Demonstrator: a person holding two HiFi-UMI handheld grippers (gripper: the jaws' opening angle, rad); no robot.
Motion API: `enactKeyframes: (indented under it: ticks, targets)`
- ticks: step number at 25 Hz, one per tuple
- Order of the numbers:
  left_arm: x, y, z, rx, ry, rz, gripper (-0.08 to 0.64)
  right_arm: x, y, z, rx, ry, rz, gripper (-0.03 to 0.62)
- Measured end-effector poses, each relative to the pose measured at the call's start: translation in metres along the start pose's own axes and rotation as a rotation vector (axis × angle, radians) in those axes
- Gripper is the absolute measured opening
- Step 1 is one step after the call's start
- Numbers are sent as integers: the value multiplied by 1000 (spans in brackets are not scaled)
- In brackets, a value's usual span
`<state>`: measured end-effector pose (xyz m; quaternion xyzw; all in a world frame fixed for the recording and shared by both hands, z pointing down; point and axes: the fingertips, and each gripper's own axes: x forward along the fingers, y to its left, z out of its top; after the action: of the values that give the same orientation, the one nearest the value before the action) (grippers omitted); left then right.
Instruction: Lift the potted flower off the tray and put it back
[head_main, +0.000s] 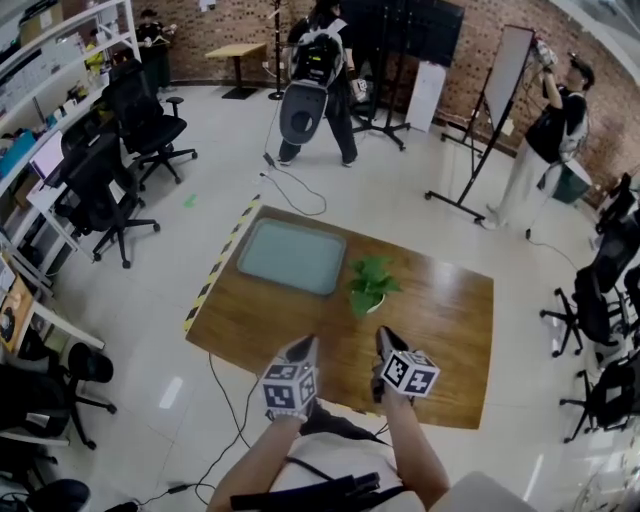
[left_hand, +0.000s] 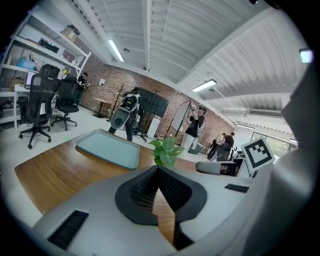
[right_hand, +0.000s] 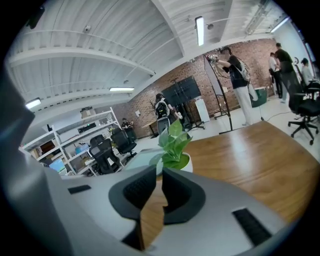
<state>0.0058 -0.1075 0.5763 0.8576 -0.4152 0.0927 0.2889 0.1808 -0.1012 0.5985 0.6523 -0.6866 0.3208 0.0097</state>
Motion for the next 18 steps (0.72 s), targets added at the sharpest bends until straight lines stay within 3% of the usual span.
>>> enactKeyframes:
  ticks: [8,10,18]
  targets:
    - [25,-24,4,65,52,-83,-5,29,-42,16,-14,-11,-90,64]
    - [32,-29,7,82,60,-102,-5,40,-51,20,-8,-8,-104,100]
    - [62,-44,13,112,98,-155,-5,81,-85,25,-13,52,-142,110]
